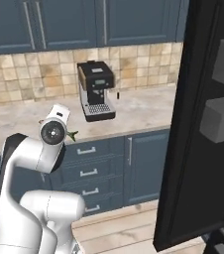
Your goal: Retrieve the fish from the fridge and place it on the cutting board.
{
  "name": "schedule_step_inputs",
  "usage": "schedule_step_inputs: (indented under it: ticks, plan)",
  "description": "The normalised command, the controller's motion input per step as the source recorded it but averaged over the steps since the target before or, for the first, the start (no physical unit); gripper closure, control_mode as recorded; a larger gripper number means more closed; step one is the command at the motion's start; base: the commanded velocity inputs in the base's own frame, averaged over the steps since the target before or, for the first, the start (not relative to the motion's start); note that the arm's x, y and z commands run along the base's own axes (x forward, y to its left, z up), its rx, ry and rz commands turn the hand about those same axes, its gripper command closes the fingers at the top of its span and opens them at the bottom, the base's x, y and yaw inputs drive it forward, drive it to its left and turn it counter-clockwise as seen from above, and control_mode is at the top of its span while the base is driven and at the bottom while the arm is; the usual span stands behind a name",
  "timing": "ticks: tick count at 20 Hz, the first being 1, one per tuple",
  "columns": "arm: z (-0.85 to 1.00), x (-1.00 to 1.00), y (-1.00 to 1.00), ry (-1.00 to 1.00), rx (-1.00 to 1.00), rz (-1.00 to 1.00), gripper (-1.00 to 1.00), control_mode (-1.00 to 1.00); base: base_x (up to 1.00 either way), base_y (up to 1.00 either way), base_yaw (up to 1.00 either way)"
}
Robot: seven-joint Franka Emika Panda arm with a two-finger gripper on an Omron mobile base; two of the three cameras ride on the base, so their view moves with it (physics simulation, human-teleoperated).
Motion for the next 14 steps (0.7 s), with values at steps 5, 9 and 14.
schedule_step_inputs:
  ticks: [5, 9, 14]
  plan:
    - [0.00, 0.00, 0.00, 0.00, 0.00, 0.00, 1.00, 1.00, 0.52, 0.02, 0.00]
    - [0.00, 0.00, 0.00, 0.00, 0.00, 0.00, 1.00, 1.00, 0.15, -0.07, -0.01]
    - [0.00, 0.00, 0.00, 0.00, 0.00, 0.00, 1.00, 1.00, 0.11, -0.21, -0.08]
